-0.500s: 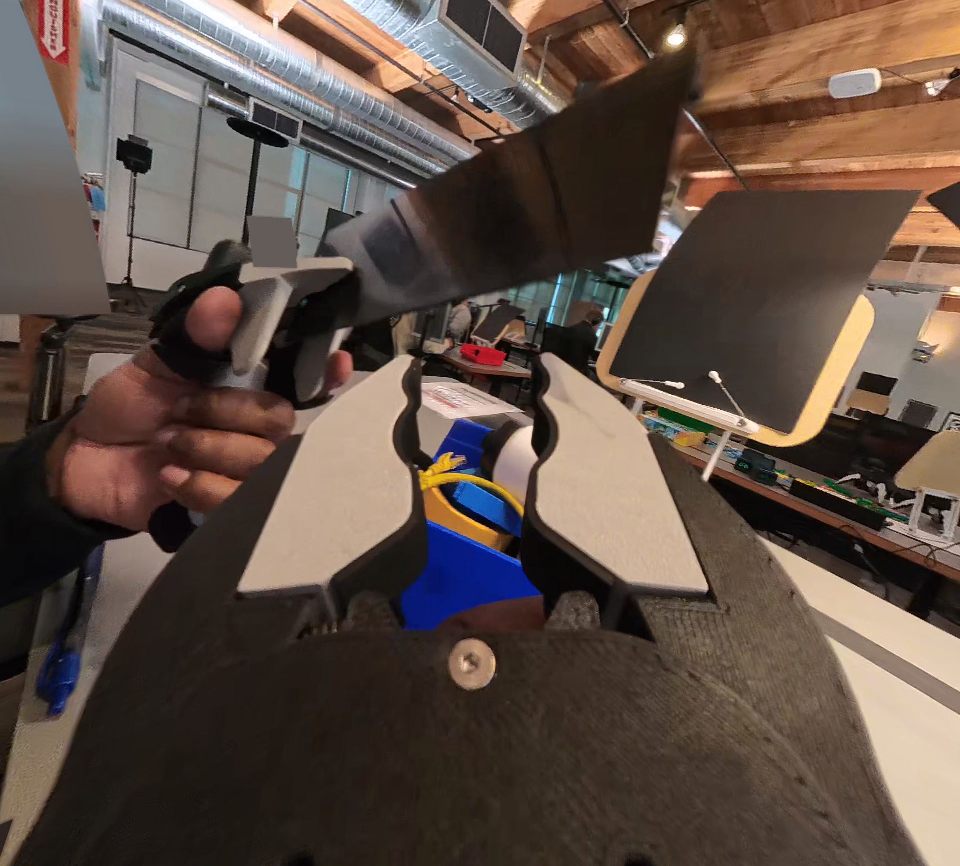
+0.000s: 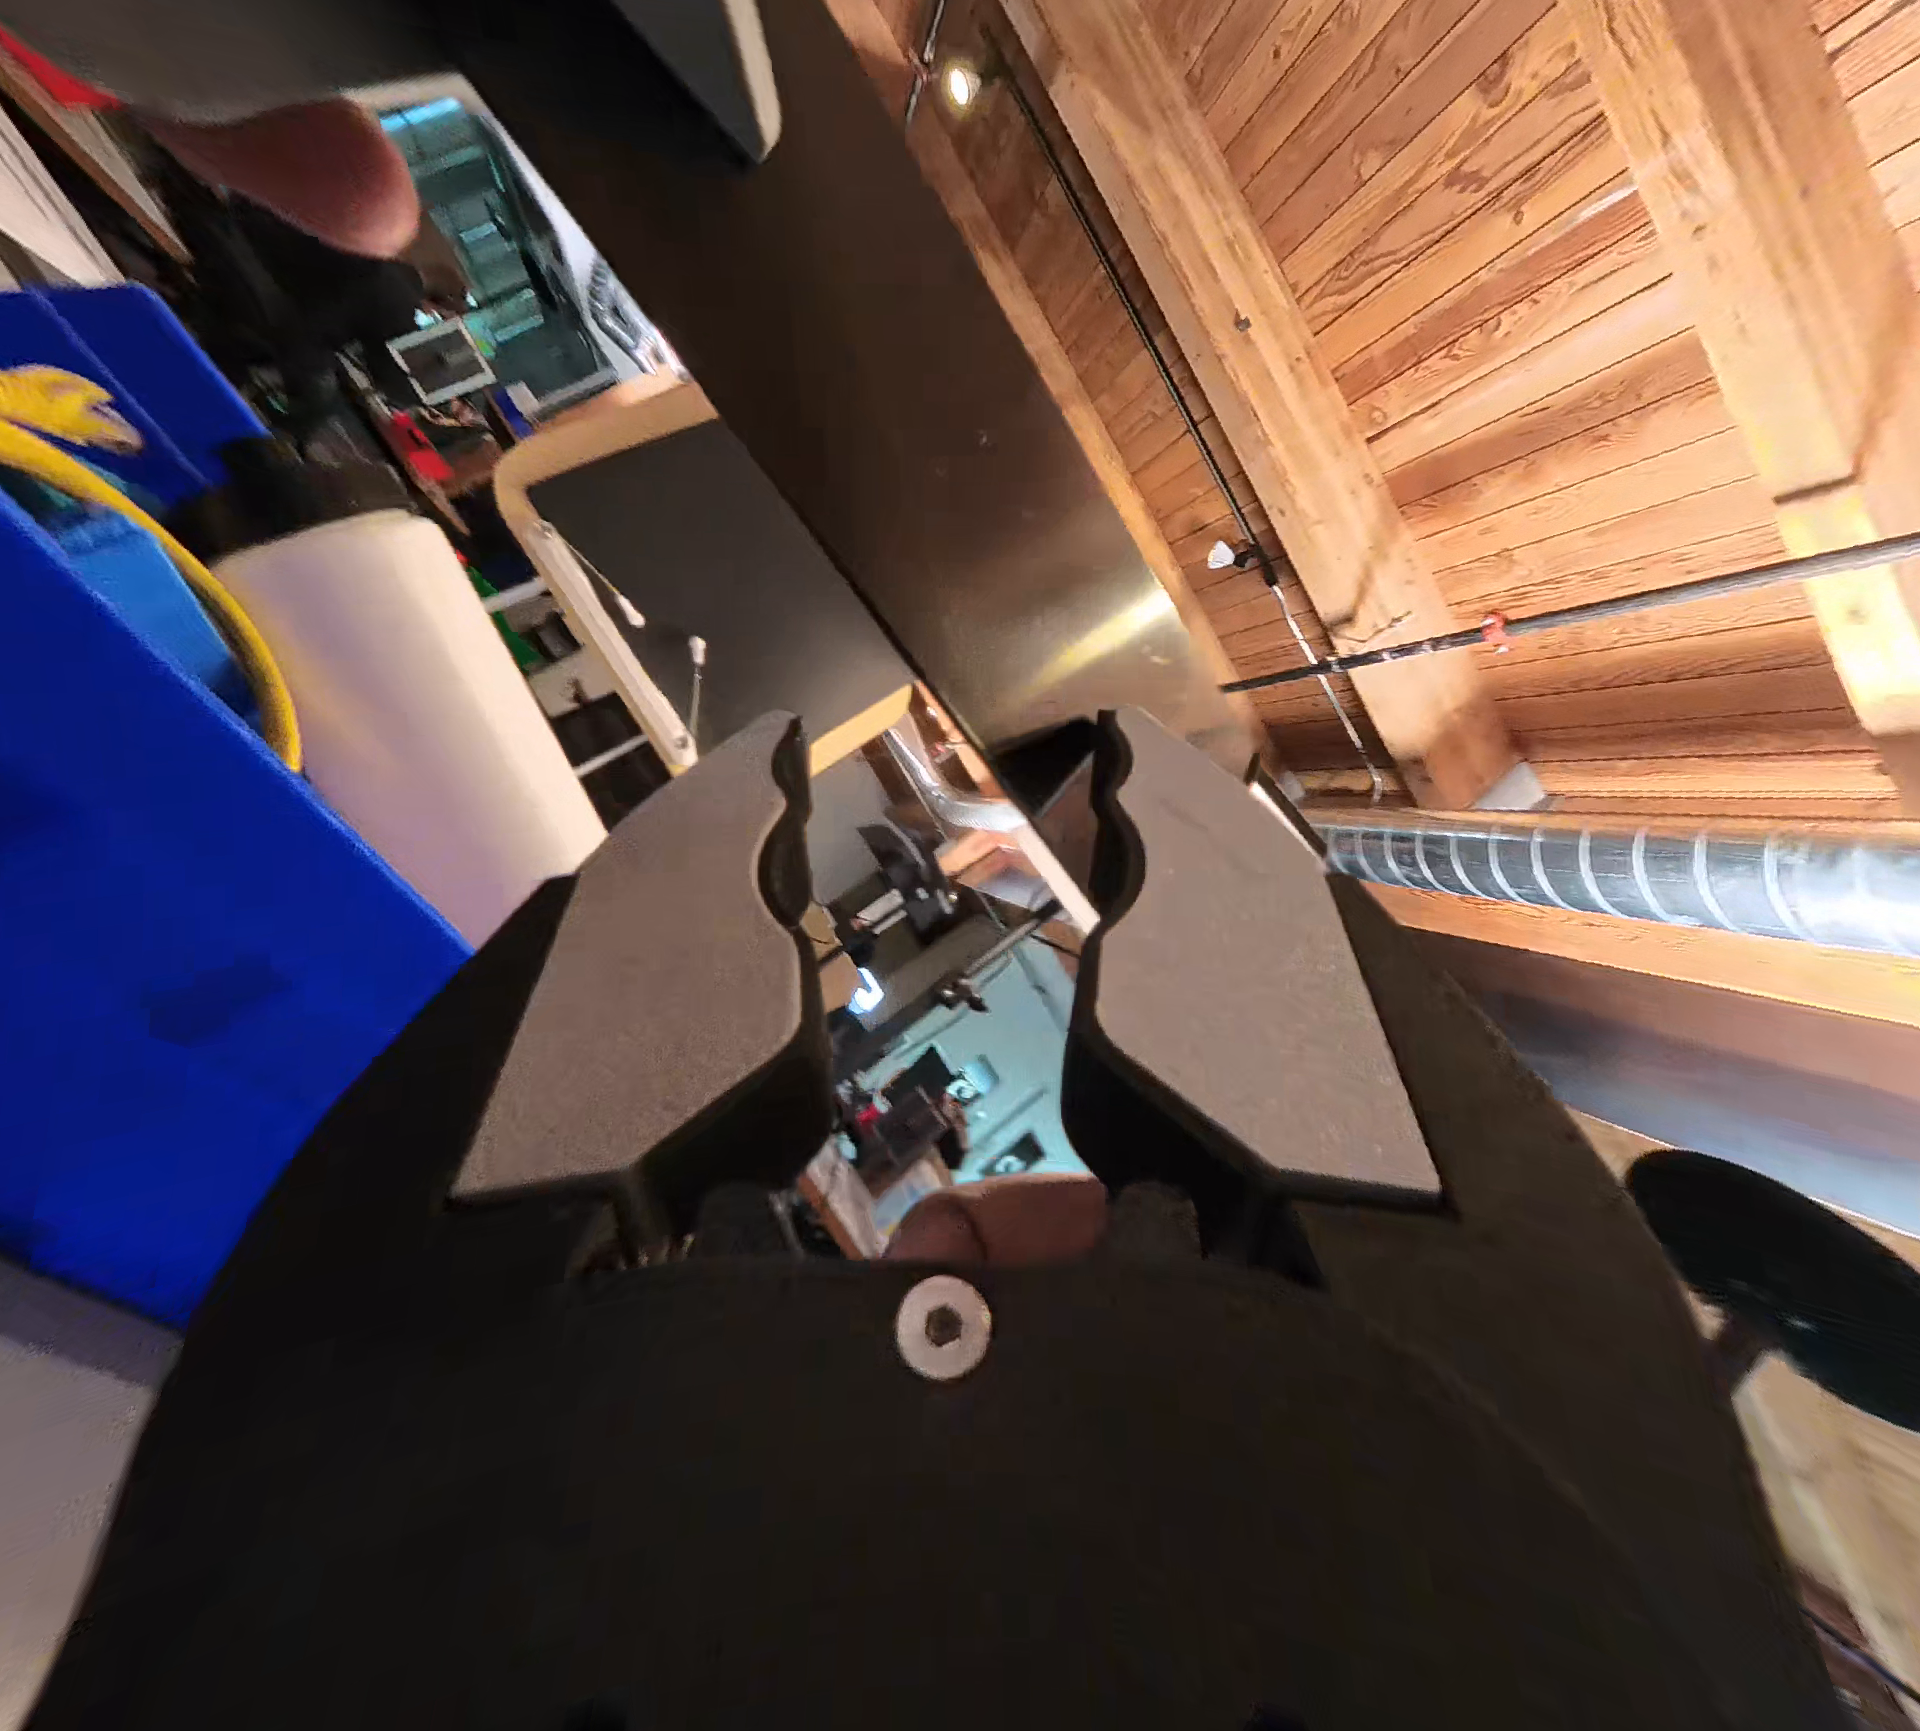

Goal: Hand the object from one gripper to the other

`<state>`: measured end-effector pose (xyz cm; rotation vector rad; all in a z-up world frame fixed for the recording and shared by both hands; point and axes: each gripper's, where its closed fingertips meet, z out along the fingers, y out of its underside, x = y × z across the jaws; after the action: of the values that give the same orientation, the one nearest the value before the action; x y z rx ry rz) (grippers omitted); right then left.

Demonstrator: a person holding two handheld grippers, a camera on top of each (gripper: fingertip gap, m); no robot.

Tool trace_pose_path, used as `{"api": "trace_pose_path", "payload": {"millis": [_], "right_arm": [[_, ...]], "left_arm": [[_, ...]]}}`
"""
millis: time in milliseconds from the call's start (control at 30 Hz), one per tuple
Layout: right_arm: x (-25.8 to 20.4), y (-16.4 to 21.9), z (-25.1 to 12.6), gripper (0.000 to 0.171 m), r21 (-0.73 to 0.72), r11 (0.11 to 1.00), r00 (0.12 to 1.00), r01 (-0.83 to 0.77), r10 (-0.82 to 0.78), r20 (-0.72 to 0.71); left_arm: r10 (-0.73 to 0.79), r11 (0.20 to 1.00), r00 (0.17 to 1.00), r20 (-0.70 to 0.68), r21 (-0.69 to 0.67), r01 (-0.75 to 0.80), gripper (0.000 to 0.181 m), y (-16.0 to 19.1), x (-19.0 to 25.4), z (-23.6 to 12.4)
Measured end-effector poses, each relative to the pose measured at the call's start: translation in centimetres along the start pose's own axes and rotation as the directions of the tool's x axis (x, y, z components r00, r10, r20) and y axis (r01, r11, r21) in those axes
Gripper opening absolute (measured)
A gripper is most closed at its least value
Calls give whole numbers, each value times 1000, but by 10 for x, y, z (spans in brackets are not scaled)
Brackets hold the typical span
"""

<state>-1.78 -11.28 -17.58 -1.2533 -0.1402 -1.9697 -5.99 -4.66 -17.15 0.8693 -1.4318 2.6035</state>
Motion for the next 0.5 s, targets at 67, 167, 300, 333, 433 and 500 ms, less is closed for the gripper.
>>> {"api": "trace_pose_path", "payload": {"millis": [67, 167, 300, 333, 433, 500], "right_arm": [[4, 3, 0, 30, -14, 999, 999, 31, -31, -32], [3, 8, 0, 10, -30, 999, 1000, -19, 20, 21], [-11, 18, 2, 7, -98, 980, 959, -171, 189, 212], [-14, 20, 1, 8, -124, 963, 927, -240, 266, 266], [-22, 18, -3, 13, -211, 874, 780, -437, 486, 395], [-28, 16, -5, 13, -246, 834, 713, -494, 550, 435]], "left_arm": [[-8, 999, 1000, 6, -38, 8, 4, 5, -1, 1], [34, 995, 999, 4, -94, -33, 15, 9, -2, 1], [236, 962, 972, -3, -143, -234, 53, 5, 2, -2], [329, 933, 944, 12, -160, -323, 63, 4, 0, -4], [520, 829, 854, -16, -229, -509, 73, 7, 0, -12], [463, 864, 883, -78, -179, -470, 76, 5, 11, -13]]}}
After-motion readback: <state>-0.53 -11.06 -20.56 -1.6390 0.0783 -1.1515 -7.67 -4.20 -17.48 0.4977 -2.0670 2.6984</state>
